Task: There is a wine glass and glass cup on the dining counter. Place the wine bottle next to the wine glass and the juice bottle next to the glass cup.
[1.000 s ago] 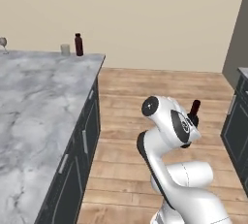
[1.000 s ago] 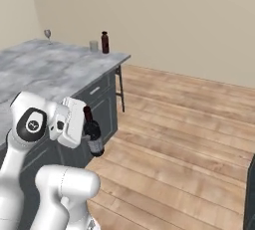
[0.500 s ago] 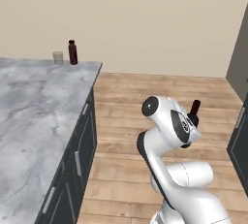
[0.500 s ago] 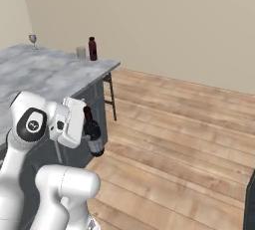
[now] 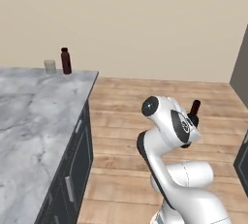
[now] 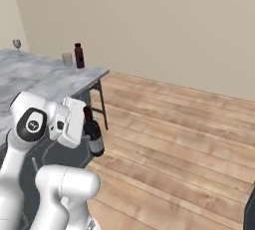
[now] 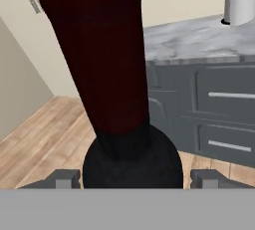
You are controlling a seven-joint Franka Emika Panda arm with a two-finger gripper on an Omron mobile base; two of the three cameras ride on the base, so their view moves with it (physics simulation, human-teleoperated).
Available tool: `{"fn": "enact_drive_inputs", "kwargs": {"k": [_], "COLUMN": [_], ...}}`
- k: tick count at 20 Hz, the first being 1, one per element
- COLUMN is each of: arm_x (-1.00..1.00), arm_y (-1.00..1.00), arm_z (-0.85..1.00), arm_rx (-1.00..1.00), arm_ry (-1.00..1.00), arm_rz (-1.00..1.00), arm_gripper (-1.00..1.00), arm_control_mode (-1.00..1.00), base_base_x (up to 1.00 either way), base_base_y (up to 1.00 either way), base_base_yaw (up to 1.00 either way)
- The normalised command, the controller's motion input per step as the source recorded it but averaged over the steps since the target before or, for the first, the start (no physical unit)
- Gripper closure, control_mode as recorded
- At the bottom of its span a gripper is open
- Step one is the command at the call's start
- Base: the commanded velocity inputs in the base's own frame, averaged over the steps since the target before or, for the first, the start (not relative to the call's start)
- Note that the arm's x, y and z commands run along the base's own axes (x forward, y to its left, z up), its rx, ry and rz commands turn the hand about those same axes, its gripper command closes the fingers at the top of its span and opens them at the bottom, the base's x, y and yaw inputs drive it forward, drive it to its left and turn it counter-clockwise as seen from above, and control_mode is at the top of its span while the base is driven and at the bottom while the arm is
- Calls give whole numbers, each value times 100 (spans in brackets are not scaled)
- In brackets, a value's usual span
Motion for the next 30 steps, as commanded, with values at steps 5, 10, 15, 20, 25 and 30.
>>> {"fn": "enact_drive_inputs", "kwargs": {"k": [5, 10, 15, 20, 25, 30], "arm_x": [0, 0, 0, 0, 0, 0], "arm_y": [0, 0, 0, 0, 0, 0], "arm_z": [0, 0, 0, 0, 0, 0], "arm_rx": [0, 0, 0, 0, 0, 0], "arm_ry": [0, 0, 0, 0, 0, 0], "arm_rz": [0, 0, 0, 0, 0, 0], "arm_gripper": [100, 100, 100, 100, 100, 100], "arm_control_mode": [100, 100, 100, 100, 100, 100], "base_base_x": [65, 67, 69, 69, 69, 67], "base_base_y": [-18, -18, -19, -19, -18, -18], "base_base_yaw": [0, 0, 1, 1, 1, 1]}}
